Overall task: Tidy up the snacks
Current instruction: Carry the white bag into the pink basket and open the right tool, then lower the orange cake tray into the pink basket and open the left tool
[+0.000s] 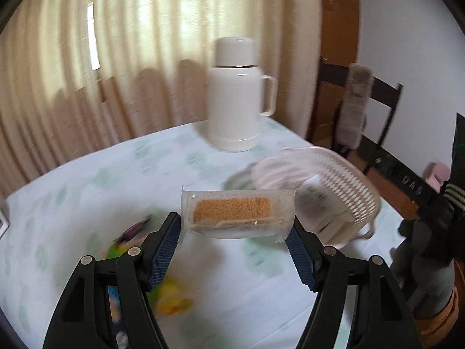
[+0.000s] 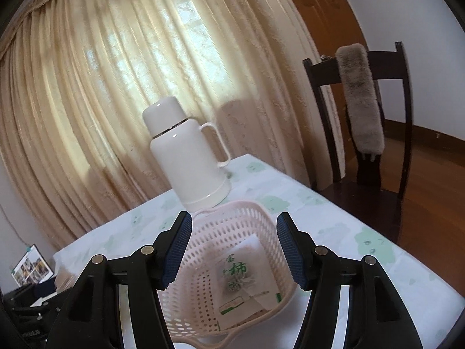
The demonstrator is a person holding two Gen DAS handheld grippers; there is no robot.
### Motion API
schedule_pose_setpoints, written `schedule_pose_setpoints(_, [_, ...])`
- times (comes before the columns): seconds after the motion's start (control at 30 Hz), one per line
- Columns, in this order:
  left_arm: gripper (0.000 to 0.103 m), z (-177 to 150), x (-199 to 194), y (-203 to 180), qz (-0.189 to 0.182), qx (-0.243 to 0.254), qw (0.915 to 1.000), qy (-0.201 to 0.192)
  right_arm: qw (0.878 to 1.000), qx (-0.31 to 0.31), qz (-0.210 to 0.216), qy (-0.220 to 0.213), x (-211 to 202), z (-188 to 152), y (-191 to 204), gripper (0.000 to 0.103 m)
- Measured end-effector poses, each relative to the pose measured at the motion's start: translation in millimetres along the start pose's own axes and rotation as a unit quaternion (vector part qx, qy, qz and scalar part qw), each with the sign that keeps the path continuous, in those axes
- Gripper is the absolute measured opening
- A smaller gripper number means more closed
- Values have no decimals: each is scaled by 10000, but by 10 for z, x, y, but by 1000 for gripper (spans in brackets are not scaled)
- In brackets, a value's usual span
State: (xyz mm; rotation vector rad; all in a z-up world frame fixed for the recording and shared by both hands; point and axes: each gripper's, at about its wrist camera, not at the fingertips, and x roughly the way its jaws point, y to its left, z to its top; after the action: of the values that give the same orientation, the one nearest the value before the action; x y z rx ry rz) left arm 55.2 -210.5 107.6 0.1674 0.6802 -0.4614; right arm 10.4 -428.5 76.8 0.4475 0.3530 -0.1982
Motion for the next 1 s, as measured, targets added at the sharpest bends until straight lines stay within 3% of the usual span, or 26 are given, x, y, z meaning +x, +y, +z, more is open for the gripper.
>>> schedule_pose_setpoints(0.27, [69, 145, 345, -455, -520, 344, 9979, 172, 9998, 169, -97, -30, -16, 25, -78, 62])
schedule_pose_setpoints(0.33, [85, 146, 373, -498, -693, 360, 9967, 211, 9996, 233, -135, -31, -17, 29, -106, 62])
schedule_pose_setpoints(0.4, [93, 134, 365, -504, -775, 375, 9961, 184, 9995, 288, -159, -15, -16, 23, -124, 62])
schedule_pose_setpoints(0.67, [94, 107, 346, -301, -664, 53, 9975, 219, 9995, 289, -149, 11, -17, 11, -128, 63])
schedule_pose_setpoints(1.0, [94, 28, 123, -3, -323, -195, 9993, 71, 9998, -130, 162, -41, -15, -83, 78, 63])
